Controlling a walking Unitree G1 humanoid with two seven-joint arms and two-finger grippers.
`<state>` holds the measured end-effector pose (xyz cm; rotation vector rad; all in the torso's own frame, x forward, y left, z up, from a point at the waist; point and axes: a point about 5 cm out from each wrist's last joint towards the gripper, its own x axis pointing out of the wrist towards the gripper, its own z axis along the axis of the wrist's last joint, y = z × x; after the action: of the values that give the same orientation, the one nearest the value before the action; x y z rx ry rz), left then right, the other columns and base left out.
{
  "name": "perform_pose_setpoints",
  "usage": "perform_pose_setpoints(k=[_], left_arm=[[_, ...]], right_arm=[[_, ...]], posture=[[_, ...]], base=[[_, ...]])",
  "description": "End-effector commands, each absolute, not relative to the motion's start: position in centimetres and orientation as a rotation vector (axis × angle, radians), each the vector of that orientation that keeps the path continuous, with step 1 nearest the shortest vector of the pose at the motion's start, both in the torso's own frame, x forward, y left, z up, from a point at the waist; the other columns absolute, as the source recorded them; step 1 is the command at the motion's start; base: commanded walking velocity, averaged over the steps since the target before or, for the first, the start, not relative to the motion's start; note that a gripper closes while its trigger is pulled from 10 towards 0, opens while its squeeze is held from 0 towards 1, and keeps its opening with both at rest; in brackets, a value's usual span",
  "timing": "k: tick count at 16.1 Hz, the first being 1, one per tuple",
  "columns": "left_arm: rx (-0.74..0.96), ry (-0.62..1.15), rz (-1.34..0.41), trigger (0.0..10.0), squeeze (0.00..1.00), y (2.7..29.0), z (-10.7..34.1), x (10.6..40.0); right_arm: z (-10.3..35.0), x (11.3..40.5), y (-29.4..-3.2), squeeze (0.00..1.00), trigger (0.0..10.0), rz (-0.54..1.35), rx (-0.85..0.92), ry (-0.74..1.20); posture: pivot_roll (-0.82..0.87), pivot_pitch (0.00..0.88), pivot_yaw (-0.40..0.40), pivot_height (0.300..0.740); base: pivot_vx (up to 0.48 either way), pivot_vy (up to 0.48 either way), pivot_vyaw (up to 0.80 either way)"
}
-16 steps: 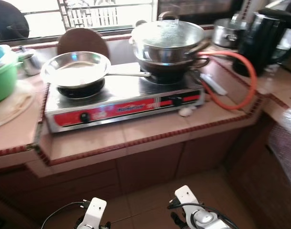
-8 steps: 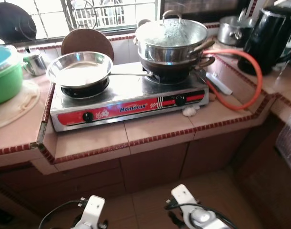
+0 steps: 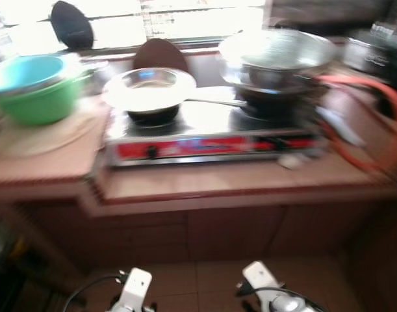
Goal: Kitchen organization
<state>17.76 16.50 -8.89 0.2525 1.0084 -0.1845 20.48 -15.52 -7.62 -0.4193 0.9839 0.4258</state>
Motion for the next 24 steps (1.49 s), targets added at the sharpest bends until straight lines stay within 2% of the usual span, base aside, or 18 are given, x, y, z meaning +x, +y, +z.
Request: perform_pose_setpoints(k=[1, 5, 9, 12, 14, 16, 19, 24], left_arm=[[0.274, 1.008, -0.166, 10.0, 0.0, 17.0, -8.7, 18.1], [0.267, 1.009, -0.164, 10.0, 0.0, 16.8, -8.7, 18.1], [0.211, 1.031, -0.109, 10.0, 0.0, 17.3, -9.0, 17.5], [0.18, 1.05, -0.072, 10.0, 0.0, 17.7, -9.1, 17.1], [0.059, 1.071, 0.051, 10.0, 0.0, 18.9, -9.3, 16.5], [-0.024, 1.075, 0.131, 10.0, 0.0, 19.6, -9.2, 16.5], [-0.055, 1.079, 0.153, 10.0, 0.0, 20.1, -9.3, 16.0], [-0.027, 1.08, 0.121, 10.0, 0.0, 19.8, -9.3, 16.2]], right_arm=[[-7.4, 20.9, -14.5, 0.0, 10.0, 0.449, -0.405, 0.962], [-7.4, 20.9, -14.5, 0.0, 10.0, 0.432, -0.376, 0.959], [-7.2, 21.3, -15.4, 0.0, 10.0, 0.264, -0.214, 0.978], [-7.2, 21.4, -15.6, 0.0, 10.0, 0.204, -0.156, 0.981], [-7.3, 21.2, -15.9, 0.0, 10.0, 0.152, -0.1, 0.987], [-7.4, 21.0, -16.3, 0.0, 10.0, 0.141, -0.098, 0.995], [-7.4, 21.0, -16.6, 0.0, 10.0, 0.136, -0.101, 0.997], [-7.0, 21.7, -16.0, 0.0, 10.0, 0.169, -0.117, 0.978]], posture=[[-0.05, 0.0, 0.012, 0.74], [-0.05, 0.0, 0.011, 0.74], [-0.05, 0.0, 0.018, 0.74], [-0.06, 0.0, 0.036, 0.74], [-0.07, 0.0, 0.048, 0.74], [-0.08, 0.0, 0.044, 0.74], [-0.07, 0.0, 0.038, 0.74], [-0.07, 0.0, 0.03, 0.74]], base=[[0.0, 0.0, 0.8], [0.0, 0.0, 0.15], [0.0, 0.0, 0.0], [0.0, 0.0, 0.0], [0.0, 0.0, 0.0], [0.0, 0.0, 0.0], [0.0, 0.0, 0.0], [0.0, 0.0, 0.0]])
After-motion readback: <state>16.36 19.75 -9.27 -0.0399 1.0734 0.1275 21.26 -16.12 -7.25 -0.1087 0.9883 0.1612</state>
